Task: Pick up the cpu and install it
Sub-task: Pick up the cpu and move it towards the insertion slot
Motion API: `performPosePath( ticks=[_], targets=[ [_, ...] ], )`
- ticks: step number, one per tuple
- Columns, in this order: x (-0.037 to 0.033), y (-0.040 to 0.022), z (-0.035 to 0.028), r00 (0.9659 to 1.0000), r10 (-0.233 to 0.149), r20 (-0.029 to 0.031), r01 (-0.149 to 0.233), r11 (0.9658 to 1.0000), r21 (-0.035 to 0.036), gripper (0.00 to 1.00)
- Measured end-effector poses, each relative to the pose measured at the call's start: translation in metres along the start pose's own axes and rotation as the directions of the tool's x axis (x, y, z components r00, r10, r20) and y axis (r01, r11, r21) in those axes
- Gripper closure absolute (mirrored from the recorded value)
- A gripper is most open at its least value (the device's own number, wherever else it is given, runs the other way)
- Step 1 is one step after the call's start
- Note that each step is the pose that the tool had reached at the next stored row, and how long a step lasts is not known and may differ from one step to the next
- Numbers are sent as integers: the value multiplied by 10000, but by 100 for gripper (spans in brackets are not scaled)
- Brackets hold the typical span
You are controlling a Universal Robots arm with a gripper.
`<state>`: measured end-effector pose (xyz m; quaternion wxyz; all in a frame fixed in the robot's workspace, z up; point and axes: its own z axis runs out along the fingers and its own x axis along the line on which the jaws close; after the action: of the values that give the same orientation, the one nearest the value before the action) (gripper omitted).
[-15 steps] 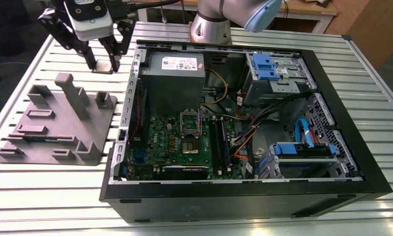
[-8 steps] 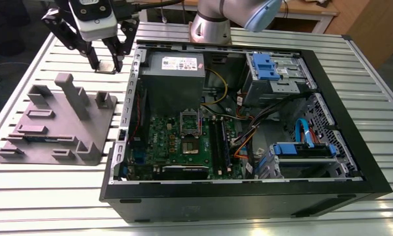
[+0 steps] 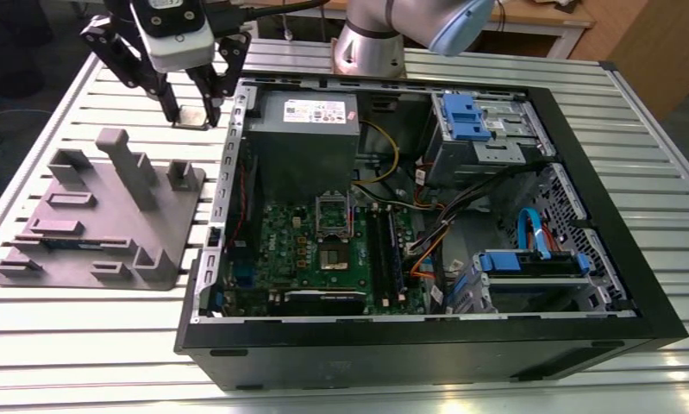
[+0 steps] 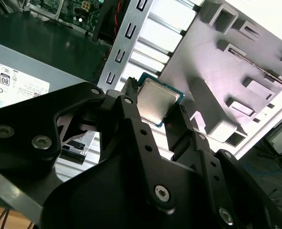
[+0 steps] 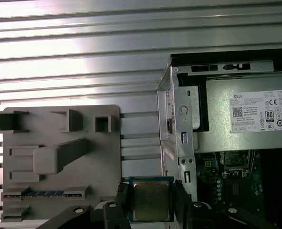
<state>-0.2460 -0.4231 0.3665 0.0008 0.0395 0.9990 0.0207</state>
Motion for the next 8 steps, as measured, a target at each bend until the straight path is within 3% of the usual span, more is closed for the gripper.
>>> performPosePath(
  ticks=[8],
  targets=[
    [-58,5,0,10000,0,0,0,10000,-1,53]
  ],
)
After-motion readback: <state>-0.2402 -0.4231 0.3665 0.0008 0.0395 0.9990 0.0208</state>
